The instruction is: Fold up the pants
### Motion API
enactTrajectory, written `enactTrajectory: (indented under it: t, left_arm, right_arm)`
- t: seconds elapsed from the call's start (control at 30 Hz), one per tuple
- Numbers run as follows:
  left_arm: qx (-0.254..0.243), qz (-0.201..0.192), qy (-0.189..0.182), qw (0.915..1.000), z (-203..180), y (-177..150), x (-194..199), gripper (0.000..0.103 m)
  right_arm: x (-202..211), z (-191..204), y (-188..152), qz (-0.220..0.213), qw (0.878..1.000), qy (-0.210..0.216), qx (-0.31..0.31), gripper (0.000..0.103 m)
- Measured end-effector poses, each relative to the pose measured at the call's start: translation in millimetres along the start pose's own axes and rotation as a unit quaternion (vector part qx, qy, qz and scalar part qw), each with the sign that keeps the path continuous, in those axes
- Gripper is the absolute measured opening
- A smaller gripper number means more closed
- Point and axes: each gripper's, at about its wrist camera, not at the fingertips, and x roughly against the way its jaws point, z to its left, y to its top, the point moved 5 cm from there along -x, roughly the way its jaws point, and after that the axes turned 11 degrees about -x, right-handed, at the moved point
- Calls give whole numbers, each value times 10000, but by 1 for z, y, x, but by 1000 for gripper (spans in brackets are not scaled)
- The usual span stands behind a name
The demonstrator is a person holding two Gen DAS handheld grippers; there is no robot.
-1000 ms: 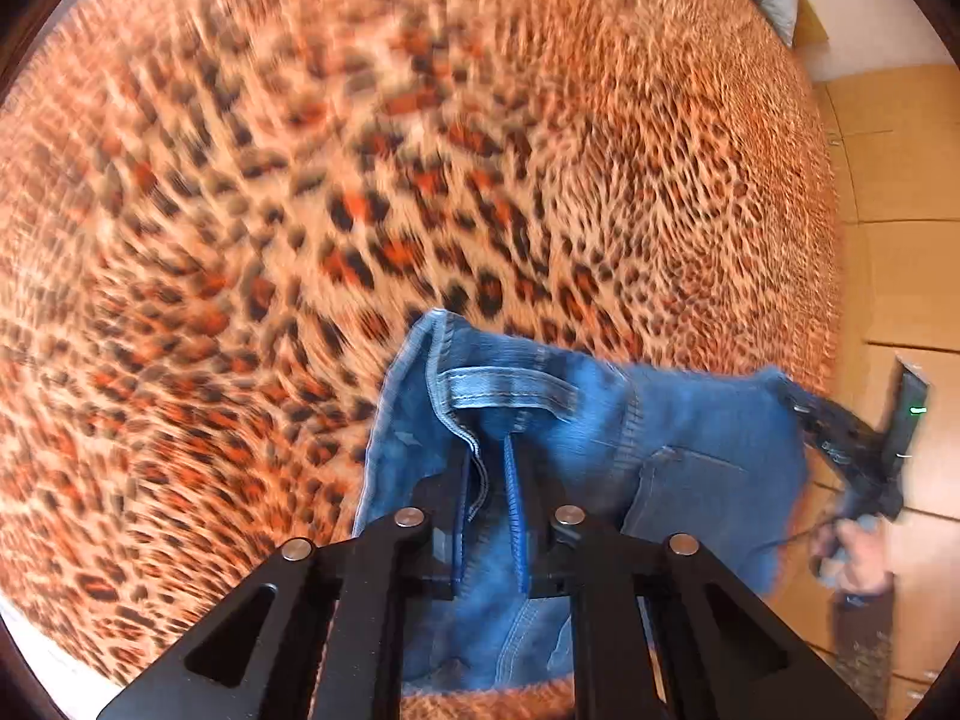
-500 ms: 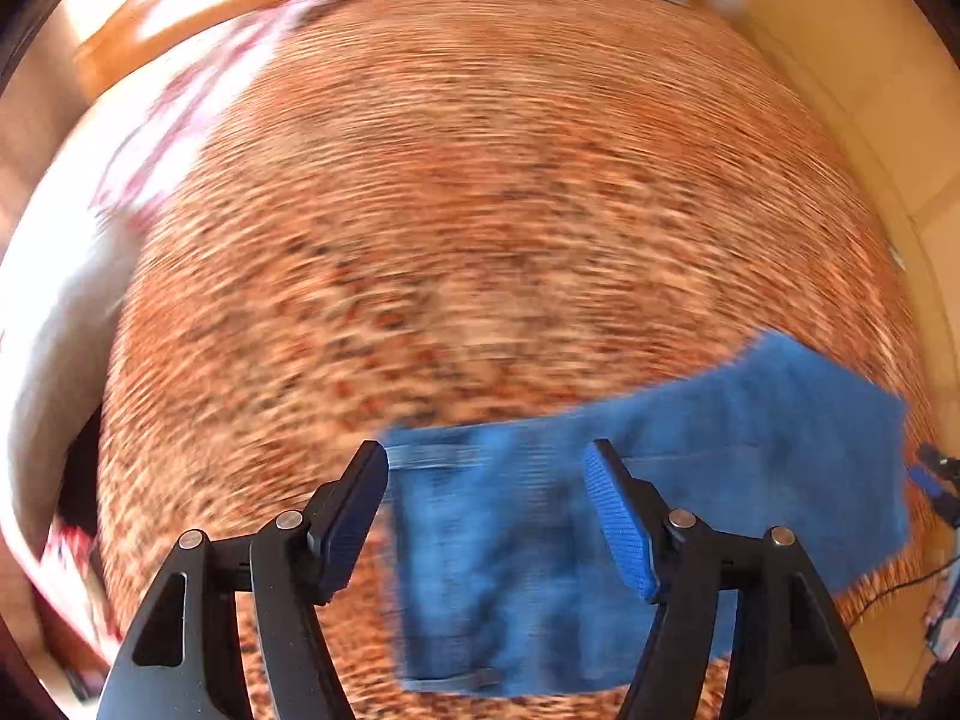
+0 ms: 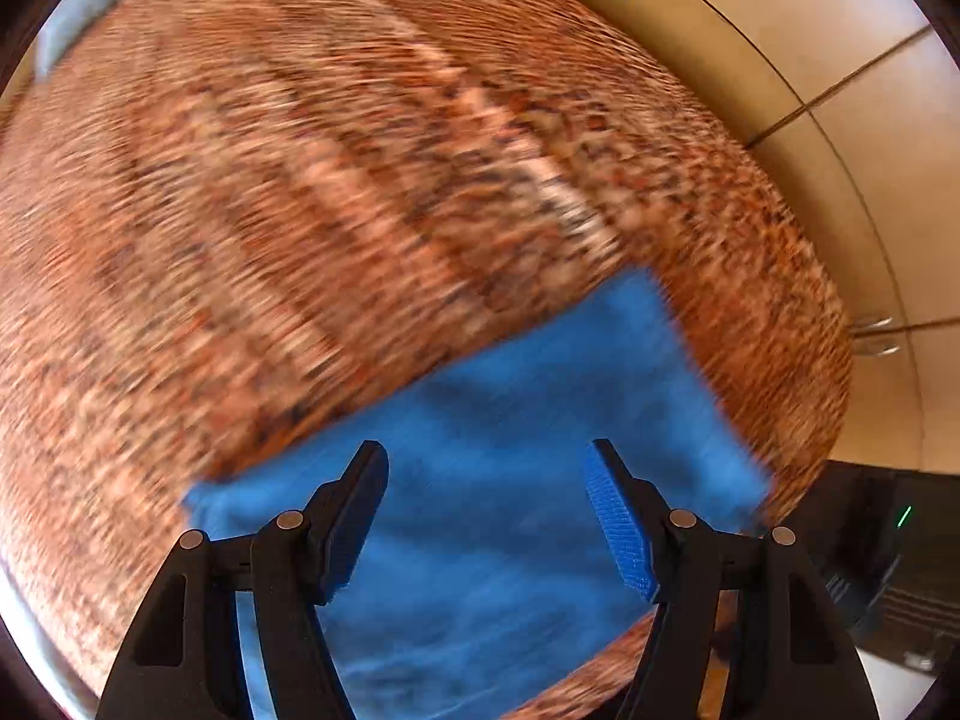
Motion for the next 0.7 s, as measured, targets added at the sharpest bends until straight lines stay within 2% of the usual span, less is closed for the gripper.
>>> enactTrajectory:
  t: [0.1,0.2,0.3,0.4,0.5,0.67,0.7]
  left_arm:
    - [-161,199,-135,9996,-14,45,-27,68]
    - [-681,477,-199,9963,-29,74,-55,68]
    - [-1453,826,-187,9858,-37,97,-91,68]
    - [-2236,920,-45,9703,-42,107,-106,66]
    - [-2933,1151,25,9491,-52,116,-125,65]
    - [-3559,1726,284,9180,-67,113,-157,66]
    - [-3684,1744,325,9126,-70,112,-161,73]
  right_arm:
    - [-19,11,1,356,9988,124,302,73]
    - [-28,16,2,513,9970,405,411,73]
    - [-23,6,5,725,9940,643,515,72]
    - [-8,-10,10,890,9911,761,638,72]
    - [1,-24,13,980,9885,829,795,72]
    - [1,-15,9,849,9877,837,1007,71]
    - [3,-15,9,789,9881,840,1016,71]
